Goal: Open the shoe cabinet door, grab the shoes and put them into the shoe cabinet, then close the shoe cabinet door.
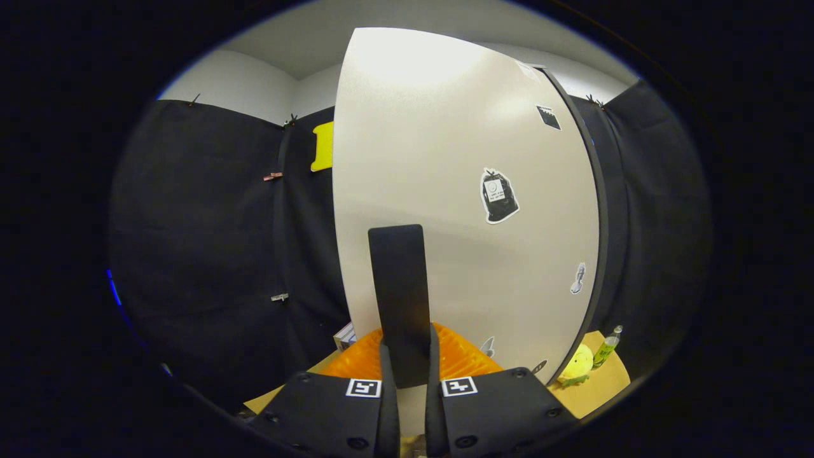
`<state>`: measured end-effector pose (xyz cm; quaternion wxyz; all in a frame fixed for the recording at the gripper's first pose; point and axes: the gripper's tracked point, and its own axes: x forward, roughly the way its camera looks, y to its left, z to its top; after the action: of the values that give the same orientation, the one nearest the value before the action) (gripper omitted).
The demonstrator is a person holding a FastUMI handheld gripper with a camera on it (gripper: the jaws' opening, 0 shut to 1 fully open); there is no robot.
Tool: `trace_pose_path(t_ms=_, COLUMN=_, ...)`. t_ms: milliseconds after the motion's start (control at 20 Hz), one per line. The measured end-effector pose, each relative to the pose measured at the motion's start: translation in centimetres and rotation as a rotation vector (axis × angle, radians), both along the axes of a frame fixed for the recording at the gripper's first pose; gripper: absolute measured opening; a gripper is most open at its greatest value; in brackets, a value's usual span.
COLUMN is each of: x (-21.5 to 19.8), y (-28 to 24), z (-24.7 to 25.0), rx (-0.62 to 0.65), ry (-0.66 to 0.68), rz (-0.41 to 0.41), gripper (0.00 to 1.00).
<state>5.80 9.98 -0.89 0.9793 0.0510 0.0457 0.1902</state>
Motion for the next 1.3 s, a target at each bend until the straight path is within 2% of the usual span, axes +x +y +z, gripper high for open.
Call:
trace_pose_path(t_ms=600, x=-4.4, y=-7.3, z=0.8, rx=0.006, ry=-0.008, rz=-0.050, gripper=0.19)
trace_pose_path(t_ms=750, x=-5.2, y=-10.1, z=1.0, rx=0.005, ry=0.002, rz=-0.100, gripper=0.19)
trace_pose_path(t_ms=1000, x=-6.4, y=-15.9, z=1.1, rx=-0.035, ry=0.011, rz=-0.240, gripper=0.18)
trace_pose_path(t_ms=1300, x=-9.6, y=-23.2, z=0.9, rx=-0.034, ry=0.041, rz=-0.332, gripper=0.17)
